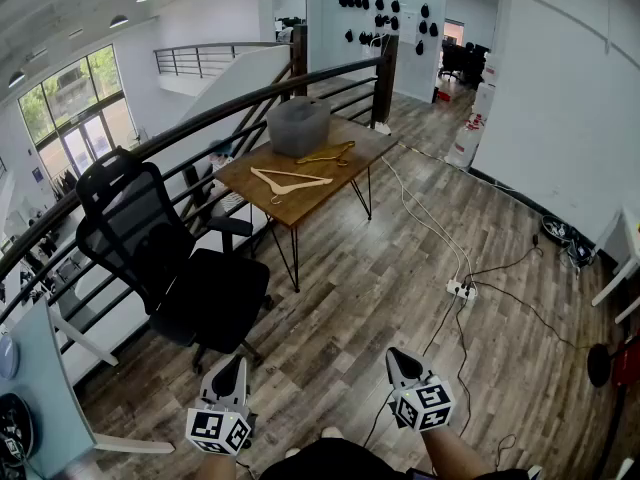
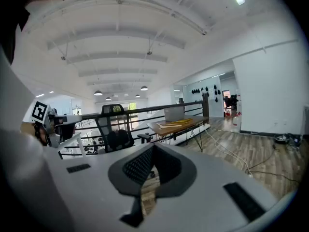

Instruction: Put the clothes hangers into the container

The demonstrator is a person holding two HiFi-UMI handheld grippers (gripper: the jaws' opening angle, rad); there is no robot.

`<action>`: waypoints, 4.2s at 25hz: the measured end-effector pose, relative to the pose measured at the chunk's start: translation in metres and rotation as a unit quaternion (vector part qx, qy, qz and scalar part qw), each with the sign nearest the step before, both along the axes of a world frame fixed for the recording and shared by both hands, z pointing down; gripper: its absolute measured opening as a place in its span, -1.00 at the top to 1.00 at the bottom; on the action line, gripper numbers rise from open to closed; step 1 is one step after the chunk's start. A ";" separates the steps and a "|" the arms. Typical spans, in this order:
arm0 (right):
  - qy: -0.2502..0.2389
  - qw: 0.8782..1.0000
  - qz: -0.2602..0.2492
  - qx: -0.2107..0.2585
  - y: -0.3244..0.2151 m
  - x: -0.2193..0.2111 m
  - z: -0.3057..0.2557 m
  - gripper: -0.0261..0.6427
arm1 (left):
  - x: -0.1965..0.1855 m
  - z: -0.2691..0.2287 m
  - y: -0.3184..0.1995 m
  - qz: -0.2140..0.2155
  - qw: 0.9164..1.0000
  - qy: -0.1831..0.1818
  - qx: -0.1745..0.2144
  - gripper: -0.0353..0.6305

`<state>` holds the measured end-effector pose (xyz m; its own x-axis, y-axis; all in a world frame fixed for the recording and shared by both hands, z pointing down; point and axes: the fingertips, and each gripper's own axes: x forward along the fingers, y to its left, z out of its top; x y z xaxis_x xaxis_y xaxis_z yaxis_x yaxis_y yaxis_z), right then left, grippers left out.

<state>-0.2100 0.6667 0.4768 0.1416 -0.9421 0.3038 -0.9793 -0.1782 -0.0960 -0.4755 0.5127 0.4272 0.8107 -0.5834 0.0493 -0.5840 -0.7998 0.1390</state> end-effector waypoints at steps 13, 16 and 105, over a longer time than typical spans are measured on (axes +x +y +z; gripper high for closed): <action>-0.021 1.000 0.000 -0.003 -0.009 -0.001 0.009 0.94 | 0.005 0.013 -0.007 -0.001 1.000 -0.006 -0.020 0.82; -0.036 0.999 0.019 0.015 -0.010 0.009 0.005 0.94 | 0.007 0.009 -0.010 -0.002 1.000 0.004 -0.023 0.82; -0.005 0.996 0.047 0.082 -0.321 0.206 -0.031 0.31 | 0.227 0.003 -0.328 0.059 0.998 0.026 0.001 -0.01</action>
<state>-0.0043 0.3459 0.4462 0.2286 -0.9619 0.1498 -0.9579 -0.2497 -0.1415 -0.2489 0.1845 0.4301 0.8753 -0.4835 0.0052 -0.4776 -0.8629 0.1650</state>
